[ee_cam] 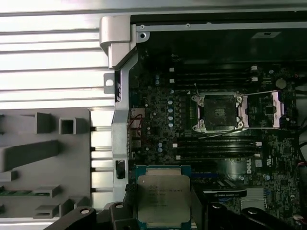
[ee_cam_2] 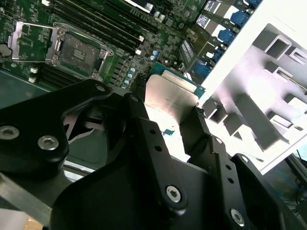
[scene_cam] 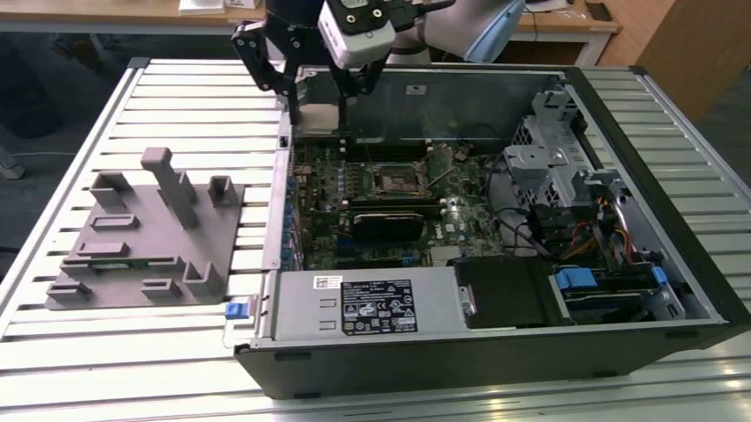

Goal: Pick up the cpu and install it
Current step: 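Pick up the cpu and move it towards the insertion slot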

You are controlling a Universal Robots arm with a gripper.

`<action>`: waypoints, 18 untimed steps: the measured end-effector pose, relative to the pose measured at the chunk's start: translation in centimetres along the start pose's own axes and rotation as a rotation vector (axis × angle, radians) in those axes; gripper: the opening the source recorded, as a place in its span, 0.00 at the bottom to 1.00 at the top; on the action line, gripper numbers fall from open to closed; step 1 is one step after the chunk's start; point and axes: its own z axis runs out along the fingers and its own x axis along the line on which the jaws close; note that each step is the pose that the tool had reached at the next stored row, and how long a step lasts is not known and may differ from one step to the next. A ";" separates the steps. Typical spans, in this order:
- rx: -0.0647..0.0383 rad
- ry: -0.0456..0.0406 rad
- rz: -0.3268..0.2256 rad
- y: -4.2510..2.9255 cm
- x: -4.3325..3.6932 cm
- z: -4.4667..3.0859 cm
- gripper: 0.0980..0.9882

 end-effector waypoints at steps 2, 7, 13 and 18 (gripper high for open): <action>0.000 0.0000 0.000 0.07 -0.19 0.02 0.49; 0.000 0.0000 0.000 0.20 -0.74 0.06 0.49; 0.000 0.0000 0.000 0.41 -1.27 0.09 0.49; 0.000 0.0000 0.000 0.67 -1.75 0.11 0.49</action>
